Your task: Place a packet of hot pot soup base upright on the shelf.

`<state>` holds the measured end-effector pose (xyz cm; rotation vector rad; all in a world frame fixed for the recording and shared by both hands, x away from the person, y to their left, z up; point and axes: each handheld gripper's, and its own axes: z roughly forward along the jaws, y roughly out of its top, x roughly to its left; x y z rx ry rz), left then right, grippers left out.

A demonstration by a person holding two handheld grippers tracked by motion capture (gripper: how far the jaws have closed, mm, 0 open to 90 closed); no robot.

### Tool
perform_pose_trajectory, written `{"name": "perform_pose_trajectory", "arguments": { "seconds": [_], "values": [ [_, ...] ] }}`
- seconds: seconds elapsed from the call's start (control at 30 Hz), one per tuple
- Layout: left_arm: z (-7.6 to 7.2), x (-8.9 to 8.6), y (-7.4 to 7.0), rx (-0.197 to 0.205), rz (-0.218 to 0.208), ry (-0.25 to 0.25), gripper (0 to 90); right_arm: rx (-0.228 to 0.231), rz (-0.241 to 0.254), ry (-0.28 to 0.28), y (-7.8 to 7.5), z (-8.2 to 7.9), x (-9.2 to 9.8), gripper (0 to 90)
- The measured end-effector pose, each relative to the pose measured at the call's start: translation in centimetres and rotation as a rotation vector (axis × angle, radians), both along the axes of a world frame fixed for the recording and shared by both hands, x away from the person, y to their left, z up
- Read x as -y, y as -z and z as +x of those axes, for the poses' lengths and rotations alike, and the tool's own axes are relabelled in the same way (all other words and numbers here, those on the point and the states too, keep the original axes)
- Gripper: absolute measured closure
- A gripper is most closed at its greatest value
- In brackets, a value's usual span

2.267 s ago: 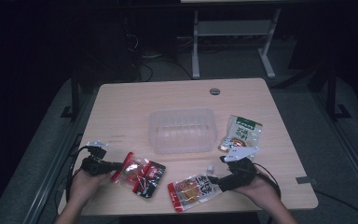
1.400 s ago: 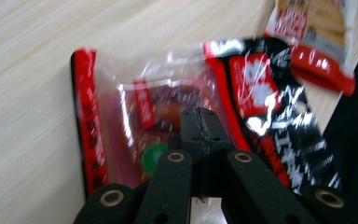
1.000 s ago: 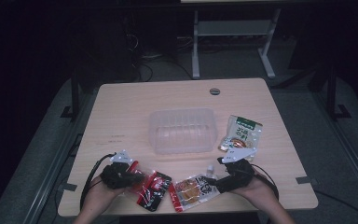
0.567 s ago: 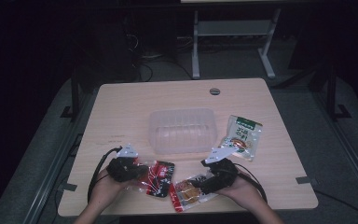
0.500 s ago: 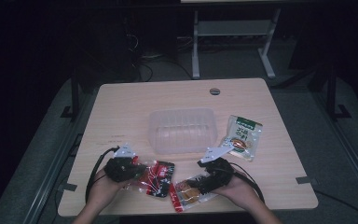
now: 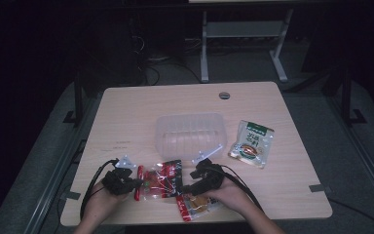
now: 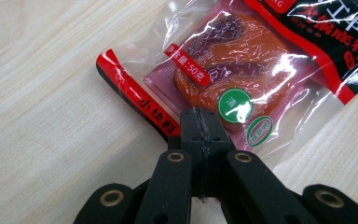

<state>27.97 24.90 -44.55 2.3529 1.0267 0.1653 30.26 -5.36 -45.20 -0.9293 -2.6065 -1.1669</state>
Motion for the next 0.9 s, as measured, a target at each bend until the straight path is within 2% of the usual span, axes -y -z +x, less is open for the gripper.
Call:
{"name": "perform_pose_trajectory", "arguments": {
  "seconds": [0.1, 0.2, 0.37, 0.47, 0.57, 0.73, 0.83, 0.9],
  "values": [
    [0.0, 0.0, 0.1, -0.016, -0.009, -0.011, 89.8, -0.007, 0.044, 0.013, -0.2, 0.5, 0.1, 29.4],
    [0.0, 0.0, 0.2, -0.020, -0.006, -0.008, 89.9, 0.004, 0.042, 0.009, -0.4, 0.9, -0.3, 29.6],
    [0.1, 0.0, 0.3, -0.020, -0.004, -0.007, 89.9, -0.020, 0.065, -0.001, -0.2, 1.5, -1.7, 34.3],
    [0.1, 0.0, 0.3, -0.022, -0.008, -0.007, 89.9, -0.030, 0.068, -0.008, 0.2, 1.8, -2.3, 42.7],
    [0.1, 0.0, 0.3, -0.021, -0.008, -0.006, 89.9, -0.044, 0.088, -0.021, 0.3, 2.0, -2.8, 56.4],
    [0.1, 0.1, 0.3, -0.026, 0.002, 0.004, 89.9, -0.035, 0.095, -0.040, -0.2, 1.8, -3.2, 78.5],
    [0.1, 0.1, 0.3, -0.023, 0.002, 0.011, 89.9, -0.010, 0.078, -0.056, -0.4, 1.6, -3.4, 86.3],
    [0.1, 0.2, 0.3, -0.020, 0.005, 0.015, 89.8, 0.023, 0.069, -0.075, -0.4, 1.5, -3.5, 89.5]
  ]
}}
